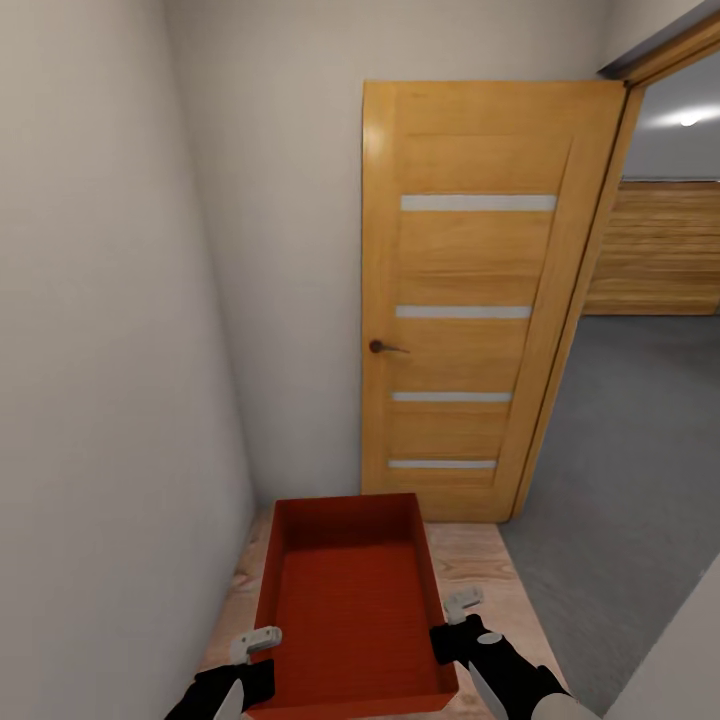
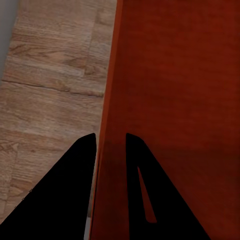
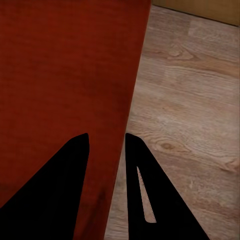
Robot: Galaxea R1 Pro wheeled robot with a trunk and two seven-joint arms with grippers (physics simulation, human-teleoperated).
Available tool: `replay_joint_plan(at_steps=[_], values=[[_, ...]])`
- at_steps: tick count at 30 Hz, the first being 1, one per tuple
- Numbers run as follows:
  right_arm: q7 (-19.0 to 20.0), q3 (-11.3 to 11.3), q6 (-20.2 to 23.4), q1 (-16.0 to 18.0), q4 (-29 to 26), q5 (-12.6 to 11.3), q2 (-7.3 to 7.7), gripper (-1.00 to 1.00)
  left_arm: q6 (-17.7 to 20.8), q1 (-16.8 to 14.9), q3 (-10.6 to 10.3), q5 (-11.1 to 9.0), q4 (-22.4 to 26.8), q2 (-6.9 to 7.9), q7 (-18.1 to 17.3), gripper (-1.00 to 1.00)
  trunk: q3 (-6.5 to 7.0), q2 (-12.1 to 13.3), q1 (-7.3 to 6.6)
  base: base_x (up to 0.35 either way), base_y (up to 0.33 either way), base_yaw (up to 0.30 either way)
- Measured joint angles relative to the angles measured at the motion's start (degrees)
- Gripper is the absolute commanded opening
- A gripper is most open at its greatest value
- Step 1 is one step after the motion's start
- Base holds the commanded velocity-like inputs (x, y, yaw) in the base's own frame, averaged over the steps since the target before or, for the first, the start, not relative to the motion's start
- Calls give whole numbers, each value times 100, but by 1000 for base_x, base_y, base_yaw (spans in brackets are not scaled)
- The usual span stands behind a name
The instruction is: Move the two storage containers from the living room to the garage. In the garage, place one container on the floor and stack the other container on top of it (either order is fine).
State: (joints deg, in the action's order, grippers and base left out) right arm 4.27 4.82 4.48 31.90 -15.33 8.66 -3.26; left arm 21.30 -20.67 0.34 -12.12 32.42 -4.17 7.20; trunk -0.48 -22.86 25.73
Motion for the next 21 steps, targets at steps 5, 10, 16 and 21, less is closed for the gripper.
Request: replay_joint_plan(at_steps=[5, 10, 16, 21], values=[[0, -3, 0, 0, 0, 0, 0, -100, 5, -4, 0, 4, 0, 0, -1, -100, 0, 0, 0, 323, 0, 0], [0, -1, 0, 0, 0, 0, 0, -100, 3, -2, 1, 4, 0, 0, -2, -100, 0, 0, 0, 323, 0, 0], [0, -1, 0, 0, 1, 0, 0, -100, 2, -1, 0, 3, 0, 0, -1, -100, 0, 0, 0, 323, 0, 0], [1, 0, 0, 0, 0, 0, 0, -100, 1, 0, 2, 6, 0, 0, -4, -100, 0, 1, 1, 259, 0, -26]])
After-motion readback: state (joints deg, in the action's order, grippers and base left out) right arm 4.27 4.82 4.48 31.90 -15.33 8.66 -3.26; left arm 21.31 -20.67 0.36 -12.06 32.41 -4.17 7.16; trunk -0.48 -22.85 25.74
